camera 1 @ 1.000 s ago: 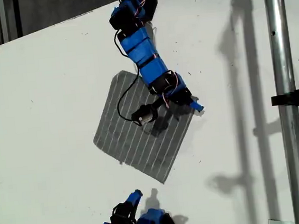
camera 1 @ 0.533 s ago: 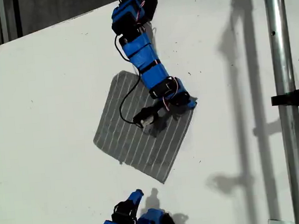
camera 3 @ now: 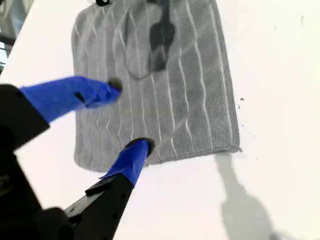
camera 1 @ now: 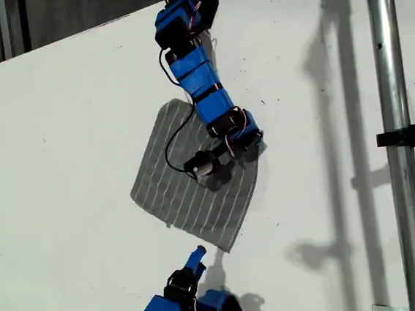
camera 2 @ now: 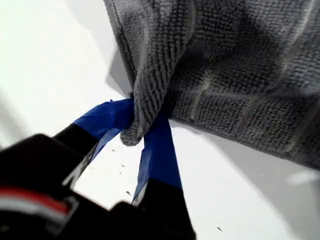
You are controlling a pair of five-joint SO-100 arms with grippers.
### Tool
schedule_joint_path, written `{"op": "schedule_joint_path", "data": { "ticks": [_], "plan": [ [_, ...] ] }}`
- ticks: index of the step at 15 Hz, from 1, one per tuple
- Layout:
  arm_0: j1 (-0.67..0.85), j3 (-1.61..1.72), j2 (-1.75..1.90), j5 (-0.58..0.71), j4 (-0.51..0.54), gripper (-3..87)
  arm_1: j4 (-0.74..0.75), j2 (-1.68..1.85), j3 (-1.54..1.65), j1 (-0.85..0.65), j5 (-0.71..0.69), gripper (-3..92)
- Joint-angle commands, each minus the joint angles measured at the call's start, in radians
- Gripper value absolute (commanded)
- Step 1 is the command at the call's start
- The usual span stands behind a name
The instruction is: Grasp corners of a towel and fold twice.
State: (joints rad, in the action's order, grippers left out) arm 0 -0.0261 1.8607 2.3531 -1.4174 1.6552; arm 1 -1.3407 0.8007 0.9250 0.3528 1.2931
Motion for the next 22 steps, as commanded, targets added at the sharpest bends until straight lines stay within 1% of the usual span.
{"op": "schedule_joint_path", "data": {
  "ticks": [1,2,4,5,6,7,10,11,13,16,20,22],
  "plan": [
    [-0.018,-0.020,-0.021,0.055,-0.025,36.8,0.012,0.009,-0.026,0.003,0.006,-0.3],
    [-0.015,-0.005,-0.025,0.083,-0.029,39.0,0.014,0.011,-0.026,0.005,0.008,-0.3],
    [0.000,0.072,-0.048,0.150,-0.057,38.7,0.017,0.023,-0.026,0.008,0.014,-0.3],
    [0.015,0.141,-0.058,0.164,-0.103,37.3,0.020,0.028,-0.026,0.008,0.017,-0.3],
    [0.028,0.235,-0.052,0.190,-0.192,35.9,0.021,0.032,-0.026,0.006,0.018,-0.3],
    [0.044,0.318,-0.051,0.190,-0.259,35.1,0.021,0.037,-0.026,0.006,0.018,-0.3],
    [0.080,0.529,-0.034,0.160,-0.449,32.5,0.025,0.052,-0.026,0.006,0.026,-0.3],
    [0.080,0.575,-0.034,0.140,-0.494,31.9,0.025,0.057,-0.026,0.006,0.026,-0.3],
    [0.071,0.650,-0.035,0.101,-0.551,31.3,0.025,0.063,-0.026,0.003,0.026,-0.3],
    [0.006,0.730,-0.074,0.018,-0.657,30.6,0.026,0.067,-0.026,-0.005,0.021,-0.3],
    [-0.052,0.732,-0.278,-0.075,-0.798,31.6,0.021,0.072,-0.026,-0.005,0.018,-0.3],
    [-0.044,0.738,-0.308,-0.078,-0.816,29.4,0.020,0.074,-0.026,-0.002,0.021,-0.3]
  ]
}}
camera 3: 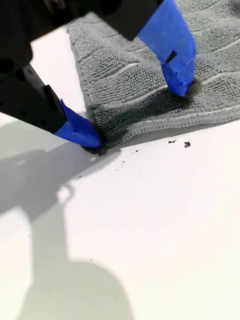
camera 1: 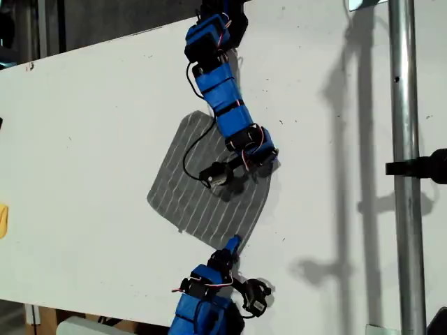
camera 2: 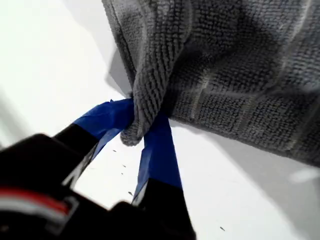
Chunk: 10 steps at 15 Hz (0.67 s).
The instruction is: Grasp corners of a towel and fold twice.
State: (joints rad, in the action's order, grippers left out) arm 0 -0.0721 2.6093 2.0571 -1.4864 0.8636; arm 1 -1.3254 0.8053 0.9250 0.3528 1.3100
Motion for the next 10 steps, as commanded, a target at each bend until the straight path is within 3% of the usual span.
{"op": "schedule_joint_path", "data": {
  "ticks": [1,2,4,10],
  "plan": [
    [0.008,0.005,-0.014,-0.017,-0.046,27.9,0.005,0.071,-0.026,0.002,0.005,-0.3],
    [0.012,0.008,-0.018,-0.023,-0.051,25.7,0.003,0.074,-0.023,0.003,0.005,-0.3],
    [0.014,0.005,-0.003,-0.032,-0.066,-2.7,0.002,0.078,-0.017,0.003,0.008,-0.3],
    [-0.057,-0.212,0.008,-0.018,0.028,-2.8,-0.041,0.169,0.043,0.018,0.044,-0.3]
  ]
}}
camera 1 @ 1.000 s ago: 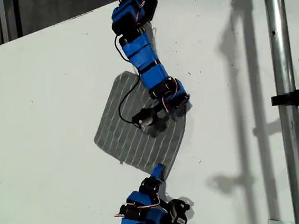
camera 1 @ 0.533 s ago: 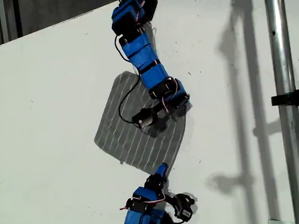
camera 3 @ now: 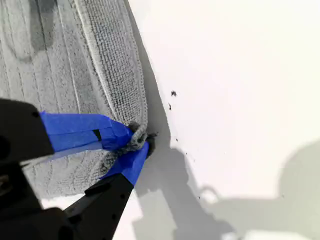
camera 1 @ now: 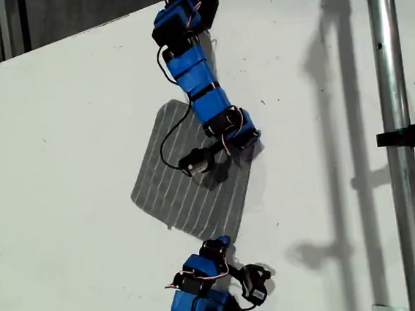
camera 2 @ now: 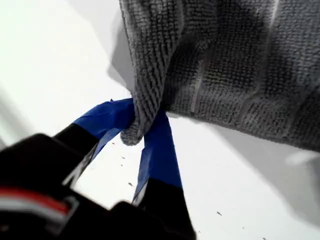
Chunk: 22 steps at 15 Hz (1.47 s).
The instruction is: Grasp corners of a towel and fold twice.
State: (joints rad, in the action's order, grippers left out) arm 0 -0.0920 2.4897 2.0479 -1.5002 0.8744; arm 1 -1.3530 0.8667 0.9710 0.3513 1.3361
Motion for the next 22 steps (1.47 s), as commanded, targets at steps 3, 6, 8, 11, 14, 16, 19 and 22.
{"op": "schedule_joint_path", "data": {
  "ticks": [3,6,8,11,14,16,19,22],
  "plan": [
    [-0.160,-0.253,-0.026,-0.067,0.048,-2.8,-0.101,0.166,0.000,0.114,0.118,-0.3],
    [-0.307,-0.480,-0.167,-0.166,0.143,-2.8,-0.077,0.190,-0.063,0.238,0.198,-0.3],
    [-0.344,-0.612,-0.258,-0.149,0.156,-2.8,-0.080,0.215,-0.069,0.264,0.244,-0.3],
    [-0.198,-0.698,-0.313,0.028,0.224,-2.9,-0.356,0.337,0.049,0.138,0.330,-0.3],
    [0.095,-0.729,-0.314,0.322,0.233,-2.9,-0.407,0.554,0.321,-0.098,0.250,-0.3],
    [0.310,-0.841,-0.376,0.531,0.281,-2.9,-0.414,0.663,0.451,-0.298,0.103,-0.3],
    [0.565,-1.154,-0.543,0.788,0.380,-2.9,-0.373,0.736,0.546,-0.632,-0.212,-0.3],
    [0.686,-1.451,-0.664,0.888,0.517,-2.9,-0.407,0.851,0.460,-0.836,-0.402,-0.3]
  ]
}}
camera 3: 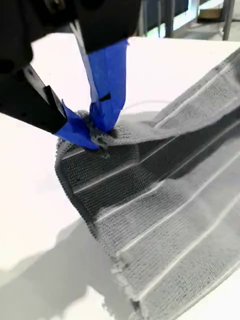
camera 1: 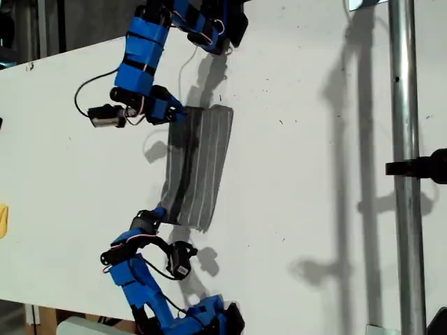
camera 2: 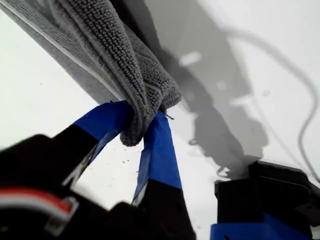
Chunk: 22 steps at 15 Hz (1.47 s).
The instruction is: Grasp corners of a towel and fold twice.
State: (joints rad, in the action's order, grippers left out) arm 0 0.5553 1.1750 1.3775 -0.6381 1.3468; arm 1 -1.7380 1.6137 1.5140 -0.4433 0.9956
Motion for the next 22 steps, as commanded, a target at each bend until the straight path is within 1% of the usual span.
{"op": "schedule_joint_path", "data": {
  "ticks": [1,2,5,6,8,12,14,16,18,19,20,21,22],
  "plan": [
    [0.034,-0.123,0.018,0.026,0.052,-2.9,-0.031,0.140,-0.107,-0.018,-0.063,-0.3],
    [0.009,-0.061,0.032,0.006,0.046,-2.9,-0.025,0.137,-0.086,0.044,-0.020,-0.3],
    [-0.092,0.184,0.055,-0.066,-0.098,-2.8,0.032,0.041,0.035,0.255,0.179,-0.3],
    [-0.107,0.258,0.054,-0.087,-0.153,-2.8,0.057,0.020,0.086,0.290,0.230,-0.3],
    [-0.107,0.360,0.032,-0.118,-0.242,-2.8,0.150,0.002,0.227,0.273,0.250,-0.3],
    [-0.103,0.359,-0.061,-0.146,-0.276,-2.7,0.322,-0.041,0.422,0.183,0.215,-0.3],
    [-0.104,0.354,-0.078,-0.161,-0.267,-2.7,0.367,-0.074,0.419,0.215,0.232,-0.3],
    [-0.120,0.385,-0.058,-0.186,-0.253,-2.7,0.368,-0.098,0.374,0.273,0.278,-0.3],
    [-0.115,0.420,-0.054,-0.199,-0.265,-2.6,0.380,-0.129,0.364,0.276,0.273,-0.3],
    [-0.115,0.422,-0.040,-0.204,-0.239,-2.1,0.354,-0.123,0.339,0.291,0.268,8.5],
    [-0.120,0.434,0.008,-0.225,-0.195,10.4,0.273,-0.109,0.278,0.313,0.275,24.7],
    [-0.126,0.446,0.080,-0.252,-0.132,20.0,0.156,-0.097,0.186,0.337,0.284,26.9],
    [-0.135,0.477,0.187,-0.259,-0.092,24.3,0.046,-0.069,0.109,0.362,0.314,28.4]
  ]
}}
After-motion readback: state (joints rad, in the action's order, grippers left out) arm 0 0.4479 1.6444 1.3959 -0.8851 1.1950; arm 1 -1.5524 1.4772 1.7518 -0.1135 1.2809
